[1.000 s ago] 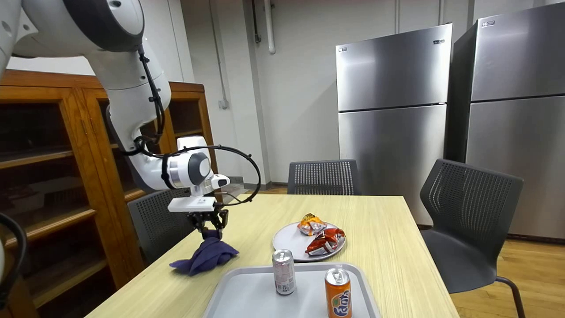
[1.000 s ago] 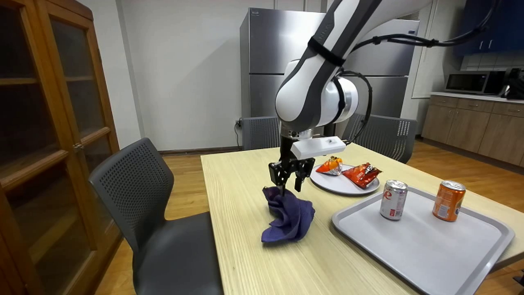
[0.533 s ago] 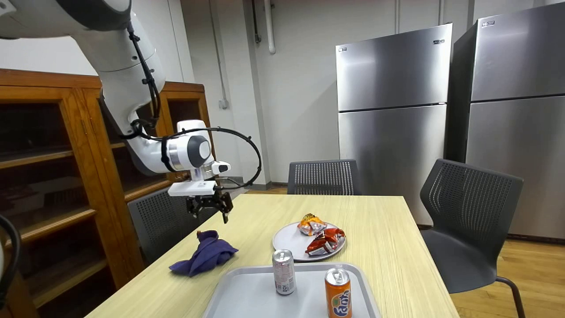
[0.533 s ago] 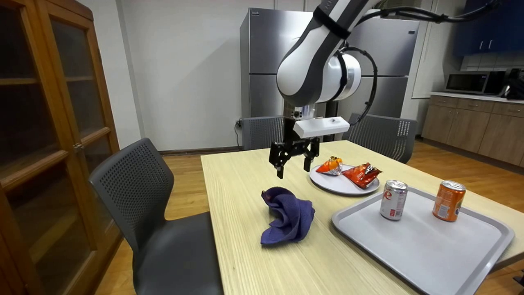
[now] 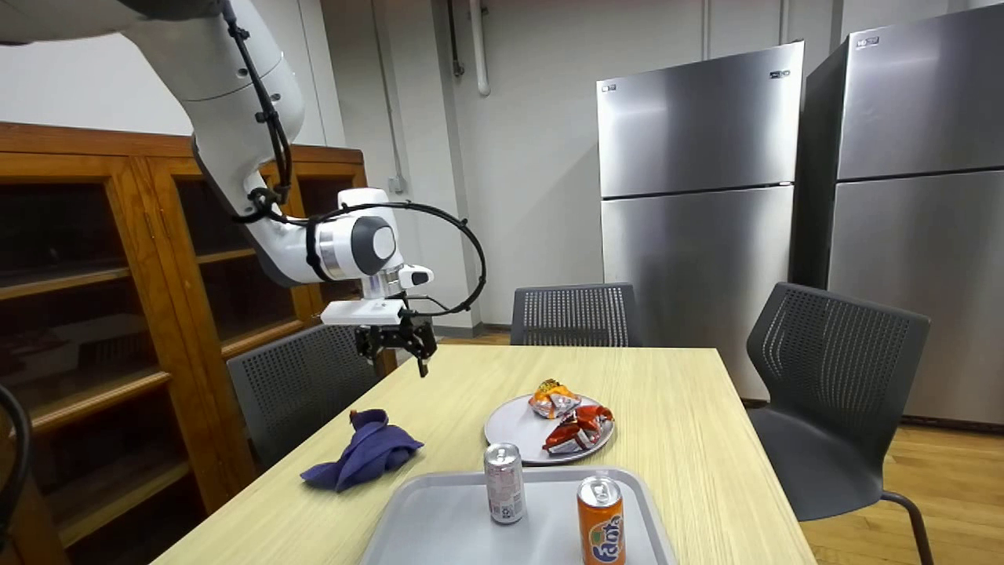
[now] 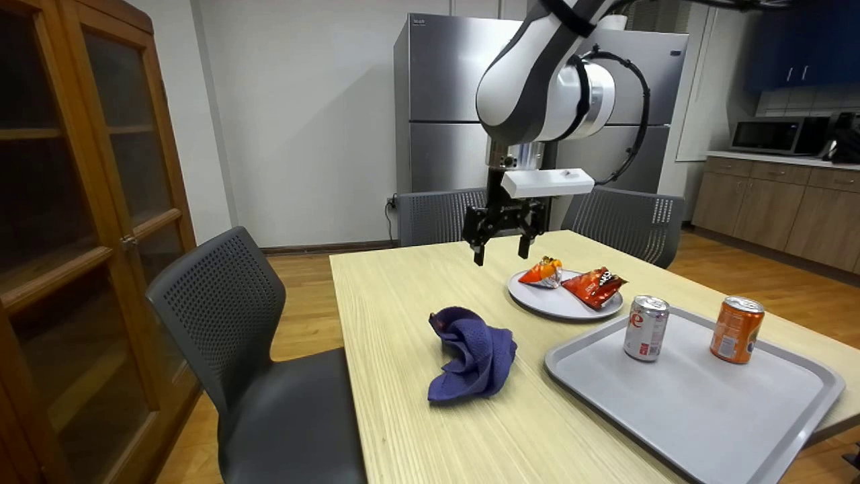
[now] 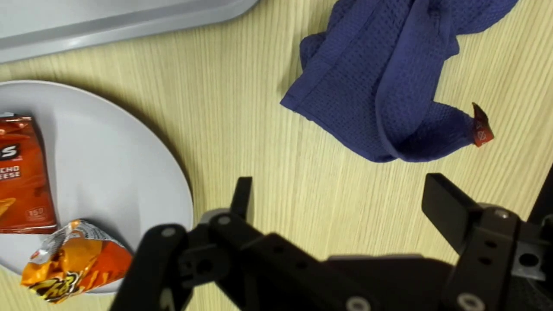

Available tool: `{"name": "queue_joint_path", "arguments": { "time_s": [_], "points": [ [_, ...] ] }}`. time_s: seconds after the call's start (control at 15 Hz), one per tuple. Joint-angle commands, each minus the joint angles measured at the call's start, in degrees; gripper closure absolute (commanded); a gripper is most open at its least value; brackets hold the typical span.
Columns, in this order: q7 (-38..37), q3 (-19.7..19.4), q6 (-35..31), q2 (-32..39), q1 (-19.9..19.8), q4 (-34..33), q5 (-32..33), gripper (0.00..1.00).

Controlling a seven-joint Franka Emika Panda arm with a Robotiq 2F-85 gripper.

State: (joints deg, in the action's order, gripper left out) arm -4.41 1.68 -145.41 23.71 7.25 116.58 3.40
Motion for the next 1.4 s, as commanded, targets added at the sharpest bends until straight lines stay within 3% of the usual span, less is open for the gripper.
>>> {"name": "queue_joint_path", "arguments": {
  "time_s": [0.0, 0.6, 0.67, 1.33],
  "points": [
    [0.40, -0.13, 2.37, -1.63, -2.68, -0.43, -2.46, 0.00],
    [1.64, -1.91, 2.61, -1.41, -8.53, -2.02, -6.06, 0.00],
    [0.27, -2.17, 0.20, -0.38, -7.46, -1.37, -4.79, 0.00],
    [0.30, -2.52, 0.30, -0.38, -8.01, -1.58, -4.90, 0.00]
  ]
}}
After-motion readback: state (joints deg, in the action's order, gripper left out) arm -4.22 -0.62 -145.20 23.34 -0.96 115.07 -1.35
